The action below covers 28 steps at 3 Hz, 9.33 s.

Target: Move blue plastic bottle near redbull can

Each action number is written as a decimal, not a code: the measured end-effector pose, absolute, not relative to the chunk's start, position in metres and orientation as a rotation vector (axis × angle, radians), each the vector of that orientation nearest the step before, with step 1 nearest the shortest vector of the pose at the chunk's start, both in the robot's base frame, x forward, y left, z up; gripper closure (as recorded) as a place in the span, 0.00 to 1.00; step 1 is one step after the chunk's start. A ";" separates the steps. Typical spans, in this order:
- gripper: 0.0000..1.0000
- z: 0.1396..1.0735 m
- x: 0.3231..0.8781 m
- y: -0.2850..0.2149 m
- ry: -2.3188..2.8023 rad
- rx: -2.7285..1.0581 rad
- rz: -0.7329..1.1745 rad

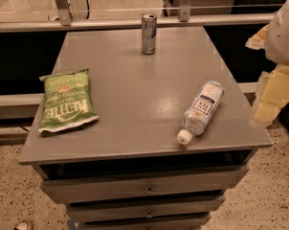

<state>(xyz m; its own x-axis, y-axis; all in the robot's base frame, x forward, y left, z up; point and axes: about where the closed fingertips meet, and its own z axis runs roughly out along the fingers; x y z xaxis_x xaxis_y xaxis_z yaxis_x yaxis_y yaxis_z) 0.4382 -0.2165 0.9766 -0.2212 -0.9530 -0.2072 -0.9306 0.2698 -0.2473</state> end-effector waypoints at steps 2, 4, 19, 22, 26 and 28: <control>0.00 0.954 0.442 -0.212 2.166 -1.776 -0.038; 0.00 0.867 0.461 -0.174 1.790 -2.040 0.241; 0.74 0.900 0.802 -0.108 1.308 -1.858 -0.106; 0.05 0.886 0.806 -0.106 1.336 -1.879 -0.049; 0.00 0.936 0.747 -0.156 1.321 -1.742 0.084; 0.00 0.980 0.640 -0.237 1.321 -1.552 0.131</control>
Offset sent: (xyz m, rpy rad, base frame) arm 0.0101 0.0129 -0.0812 0.1244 0.0435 0.2126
